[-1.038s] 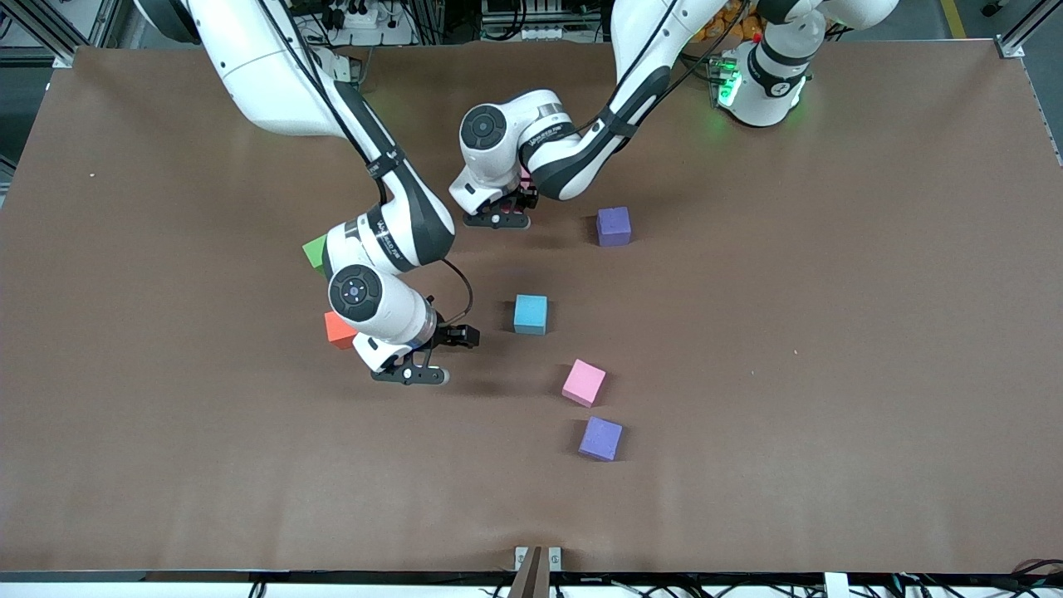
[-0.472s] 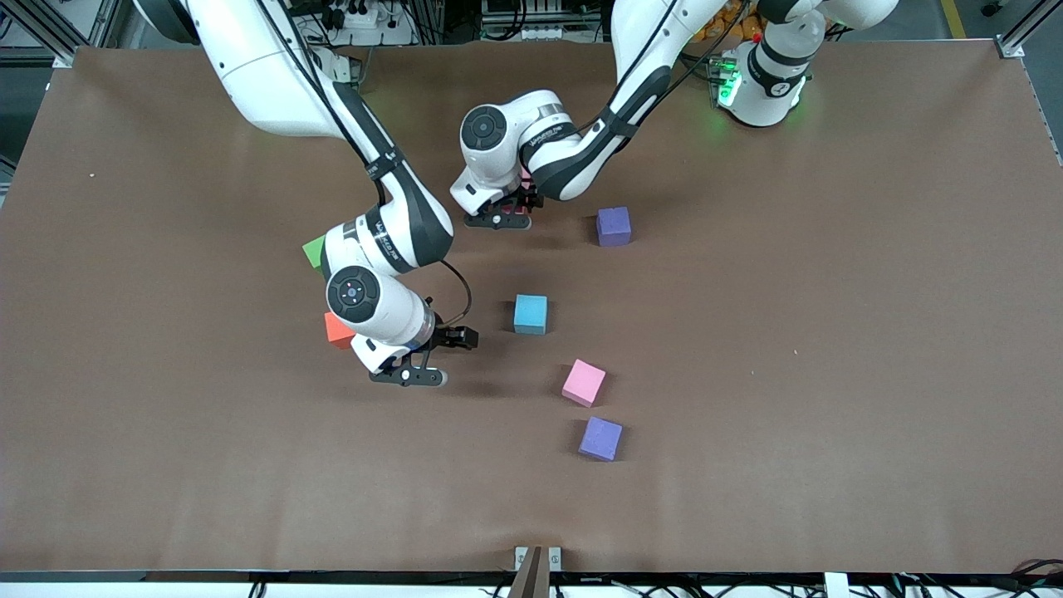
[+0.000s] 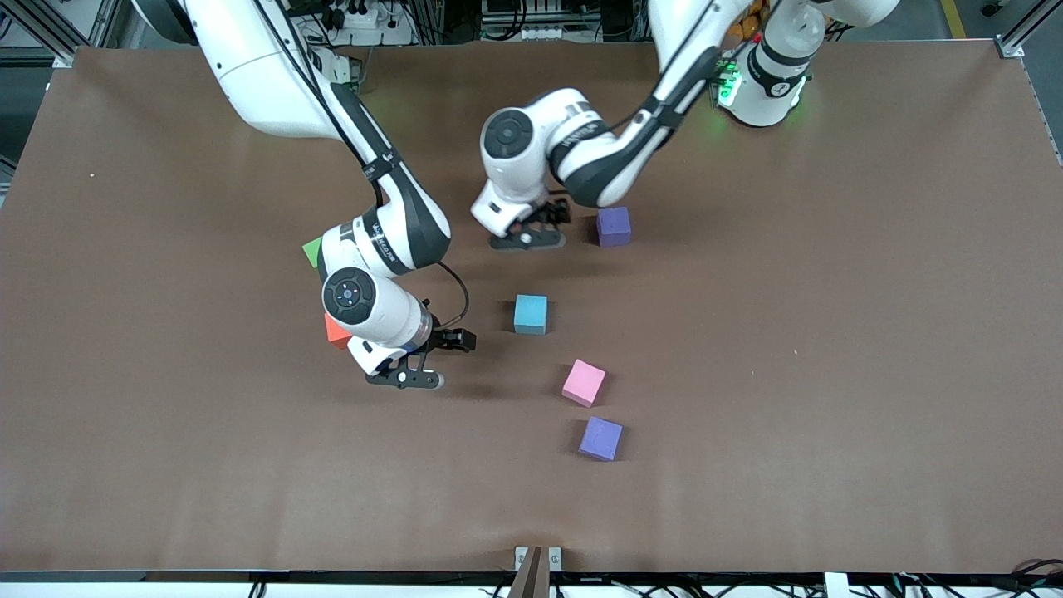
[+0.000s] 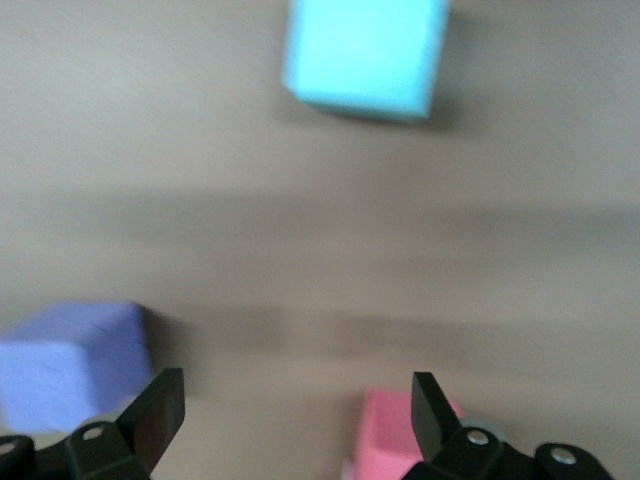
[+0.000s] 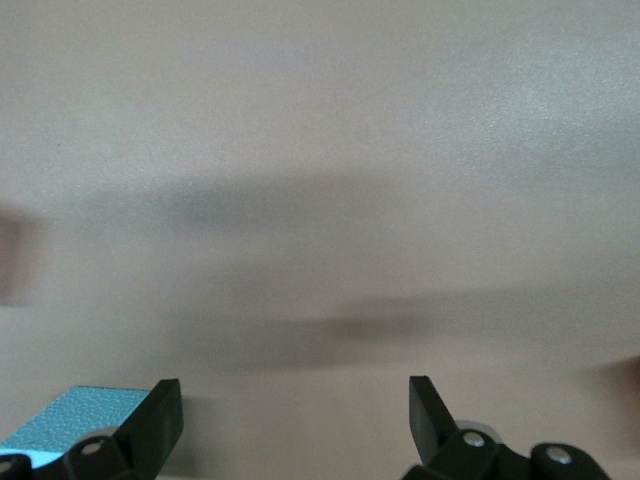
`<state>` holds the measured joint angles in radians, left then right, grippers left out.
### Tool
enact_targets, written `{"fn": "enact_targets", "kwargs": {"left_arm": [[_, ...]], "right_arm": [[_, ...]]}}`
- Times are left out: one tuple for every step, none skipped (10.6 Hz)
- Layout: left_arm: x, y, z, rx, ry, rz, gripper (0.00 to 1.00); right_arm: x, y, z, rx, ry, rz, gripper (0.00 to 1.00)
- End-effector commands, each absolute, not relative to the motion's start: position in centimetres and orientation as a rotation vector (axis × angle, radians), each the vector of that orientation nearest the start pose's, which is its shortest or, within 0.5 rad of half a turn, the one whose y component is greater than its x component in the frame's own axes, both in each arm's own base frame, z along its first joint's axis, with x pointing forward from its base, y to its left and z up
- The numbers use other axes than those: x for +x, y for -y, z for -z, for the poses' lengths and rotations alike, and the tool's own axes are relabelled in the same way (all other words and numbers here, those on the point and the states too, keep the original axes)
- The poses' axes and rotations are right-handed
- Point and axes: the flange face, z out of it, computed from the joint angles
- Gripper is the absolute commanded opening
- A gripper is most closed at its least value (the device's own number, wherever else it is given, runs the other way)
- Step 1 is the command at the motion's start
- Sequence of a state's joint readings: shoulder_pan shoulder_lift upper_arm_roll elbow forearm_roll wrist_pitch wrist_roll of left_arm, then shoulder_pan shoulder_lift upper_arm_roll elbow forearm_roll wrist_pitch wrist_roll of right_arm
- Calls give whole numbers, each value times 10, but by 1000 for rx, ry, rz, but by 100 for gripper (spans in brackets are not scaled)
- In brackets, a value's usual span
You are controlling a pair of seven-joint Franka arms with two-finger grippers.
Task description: Arrange blocks into number 1
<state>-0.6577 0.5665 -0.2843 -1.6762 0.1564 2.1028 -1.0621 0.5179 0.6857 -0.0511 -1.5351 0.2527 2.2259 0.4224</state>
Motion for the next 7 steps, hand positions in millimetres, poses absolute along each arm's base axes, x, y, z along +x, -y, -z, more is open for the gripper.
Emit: {"fn": "enact_targets", "kwargs": {"left_arm": [[417, 464, -290, -2999, 185, -64, 100], [416, 447, -295, -2986, 218, -58, 100], [410, 434, -293, -2978, 236, -53, 100], [402, 421, -292, -3015, 275, 0, 100], [391, 412, -289, -3043, 307, 40, 100], [382, 406, -280, -3038, 308, 32, 100], [380, 405, -273, -3028, 305, 15, 100]], "right_arm": [[629, -339, -256, -2962, -161, -95, 100], [628, -341, -257, -2962, -160, -94, 100], [627, -342, -257, -2962, -160, -94, 100], [627, -344, -257, -2962, -158, -93, 100], [622, -354, -258, -2962, -172, -94, 100], [615, -372, -262, -2959, -197, -85, 100], [610, -387, -264, -2950, -229, -69, 100]]}}
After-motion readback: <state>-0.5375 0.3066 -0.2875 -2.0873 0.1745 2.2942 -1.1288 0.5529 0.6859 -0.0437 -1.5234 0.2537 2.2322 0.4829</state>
